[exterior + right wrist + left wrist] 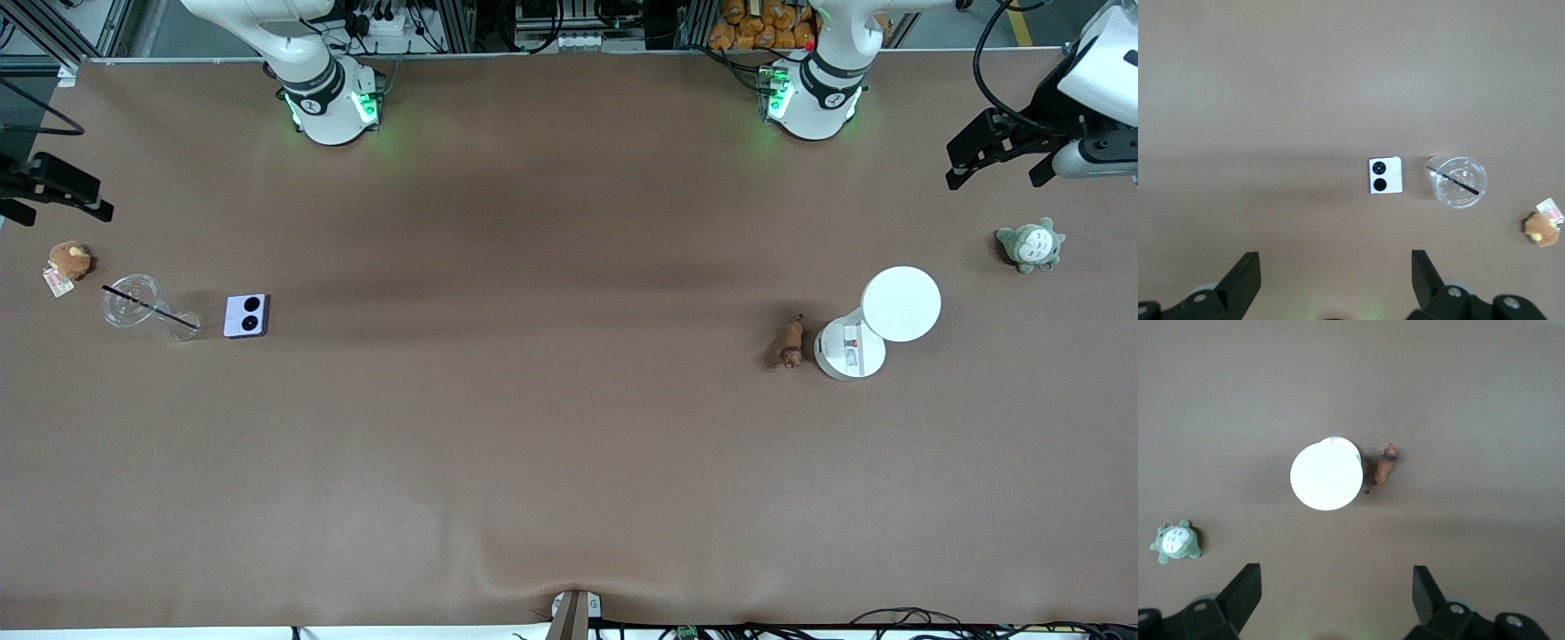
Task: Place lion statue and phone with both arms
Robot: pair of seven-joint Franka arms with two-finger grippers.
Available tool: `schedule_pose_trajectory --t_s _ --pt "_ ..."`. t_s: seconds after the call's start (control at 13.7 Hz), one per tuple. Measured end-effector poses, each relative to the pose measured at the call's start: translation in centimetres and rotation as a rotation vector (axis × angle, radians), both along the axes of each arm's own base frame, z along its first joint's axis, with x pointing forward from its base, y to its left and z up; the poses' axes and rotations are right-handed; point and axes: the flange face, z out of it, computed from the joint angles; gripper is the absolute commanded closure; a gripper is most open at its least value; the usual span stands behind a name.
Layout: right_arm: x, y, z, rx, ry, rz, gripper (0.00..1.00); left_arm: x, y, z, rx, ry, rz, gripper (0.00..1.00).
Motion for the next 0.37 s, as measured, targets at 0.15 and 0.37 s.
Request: schedule_pose_trajectory --t_s 0.15,0.37 --pt "-0.4 0.5 -0.2 -0.021 -0.014 0.013 0.00 0.0 0.0 0.4 -0.001 -0.008 0.000 0.00" --pt "-0.2 -0.5 1.3 -0.028 -0.055 -0.005 0.00 0.2 0.0 0.3 -0.001 -0.008 0.000 0.00"
